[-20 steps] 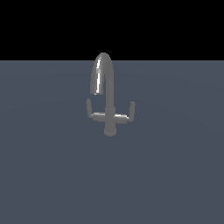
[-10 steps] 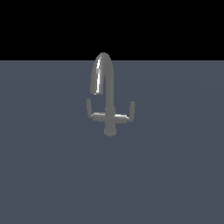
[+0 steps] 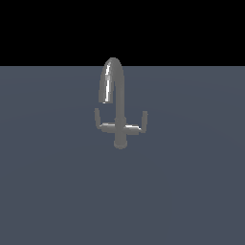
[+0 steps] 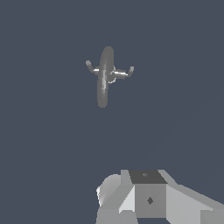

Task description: Turn on the faucet by rotating a designated handle.

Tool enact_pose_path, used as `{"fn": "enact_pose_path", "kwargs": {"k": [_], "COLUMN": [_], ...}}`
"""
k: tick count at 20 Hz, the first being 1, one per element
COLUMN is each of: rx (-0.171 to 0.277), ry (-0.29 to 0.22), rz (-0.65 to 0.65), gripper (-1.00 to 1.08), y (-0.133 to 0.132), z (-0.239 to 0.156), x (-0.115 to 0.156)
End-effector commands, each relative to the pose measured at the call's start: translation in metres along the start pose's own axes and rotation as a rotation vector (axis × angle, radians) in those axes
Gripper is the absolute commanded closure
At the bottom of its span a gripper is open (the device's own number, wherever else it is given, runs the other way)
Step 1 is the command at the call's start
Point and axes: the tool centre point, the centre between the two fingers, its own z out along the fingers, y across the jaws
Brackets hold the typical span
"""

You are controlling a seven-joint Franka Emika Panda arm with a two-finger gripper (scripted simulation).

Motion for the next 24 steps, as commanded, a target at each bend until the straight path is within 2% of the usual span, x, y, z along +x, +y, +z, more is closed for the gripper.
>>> {"fn": "enact_pose_path", "kwargs": {"k": [1,12,24], "rx": [-0.009,-0.09,-0.194], "ry": [-0.008,-0.095,-0.274], "rz": [-0.021,-0.225,-0.588], "gripper": [1.08,1.08,1.08], "y": [0.0,0.004,0.008], "z": [0.001,0.01,0.028], "x": [0.002,0.02,0.054]}}
